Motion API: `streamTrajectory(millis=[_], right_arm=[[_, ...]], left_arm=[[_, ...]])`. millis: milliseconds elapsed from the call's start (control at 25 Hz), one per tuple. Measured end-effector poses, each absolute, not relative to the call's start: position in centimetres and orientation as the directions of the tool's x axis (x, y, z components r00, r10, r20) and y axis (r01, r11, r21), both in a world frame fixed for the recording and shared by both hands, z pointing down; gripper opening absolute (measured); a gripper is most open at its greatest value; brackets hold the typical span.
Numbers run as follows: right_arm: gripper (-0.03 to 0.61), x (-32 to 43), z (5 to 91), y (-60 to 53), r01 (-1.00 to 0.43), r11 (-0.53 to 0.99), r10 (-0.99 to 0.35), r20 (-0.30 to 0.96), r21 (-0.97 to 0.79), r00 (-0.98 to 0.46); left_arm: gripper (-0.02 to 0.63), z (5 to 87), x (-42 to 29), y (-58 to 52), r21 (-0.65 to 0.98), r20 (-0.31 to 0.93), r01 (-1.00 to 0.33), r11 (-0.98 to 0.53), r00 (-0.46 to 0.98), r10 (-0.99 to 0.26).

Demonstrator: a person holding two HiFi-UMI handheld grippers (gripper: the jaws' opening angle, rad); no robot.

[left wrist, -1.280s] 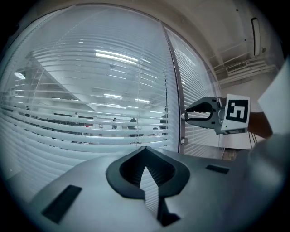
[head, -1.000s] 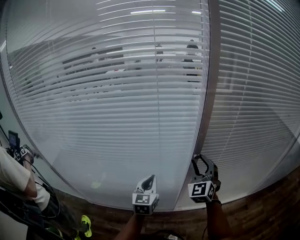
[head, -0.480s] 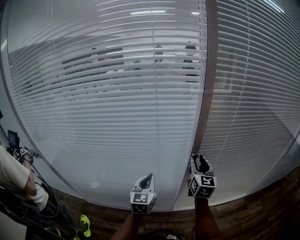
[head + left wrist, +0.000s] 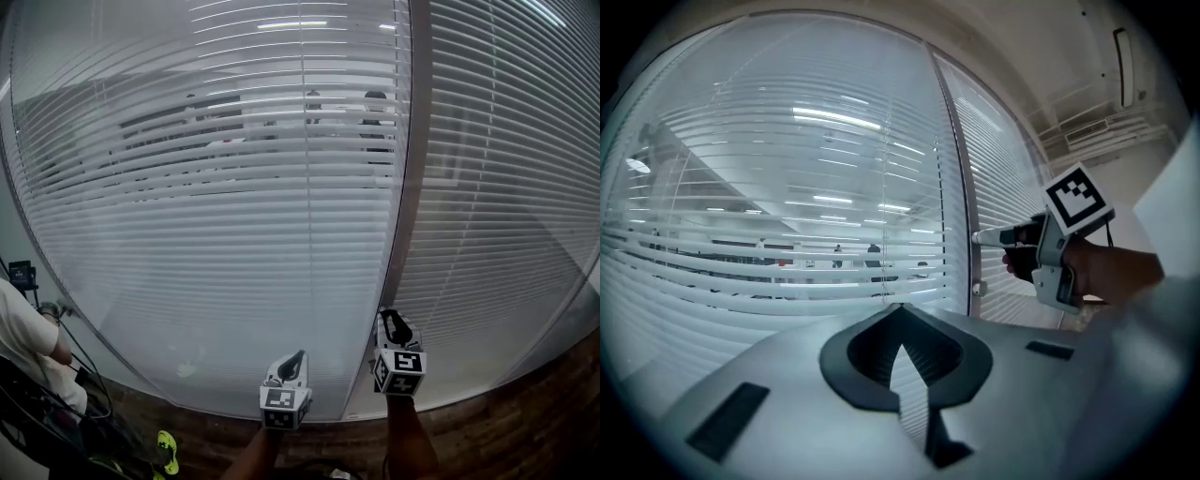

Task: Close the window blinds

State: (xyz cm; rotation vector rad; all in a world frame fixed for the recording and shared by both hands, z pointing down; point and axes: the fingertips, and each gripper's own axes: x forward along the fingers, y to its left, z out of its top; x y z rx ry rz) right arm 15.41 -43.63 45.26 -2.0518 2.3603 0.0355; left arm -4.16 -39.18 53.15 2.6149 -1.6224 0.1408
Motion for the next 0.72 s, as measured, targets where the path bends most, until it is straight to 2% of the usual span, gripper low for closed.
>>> streamTrajectory(millis=[360, 720], right_arm=[[0.121, 14.6, 45.4, -43.4, -0.915, 0.131, -0.991, 0.033, 0.382, -0.128], [0.121, 14.1, 45.5, -43.3, -0.572, 0.141, -0.989, 0.088, 0.808, -0.12]], left_arm=[[-0.006, 53.8, -4.7, -38.7, 0.013, 0.123, -0.9, -0.436, 0.434, -0.892], [-0.006, 54.3, -5.2, -39.2, 0.014, 0.136, -0.902, -0.432, 0.43, -0.893]])
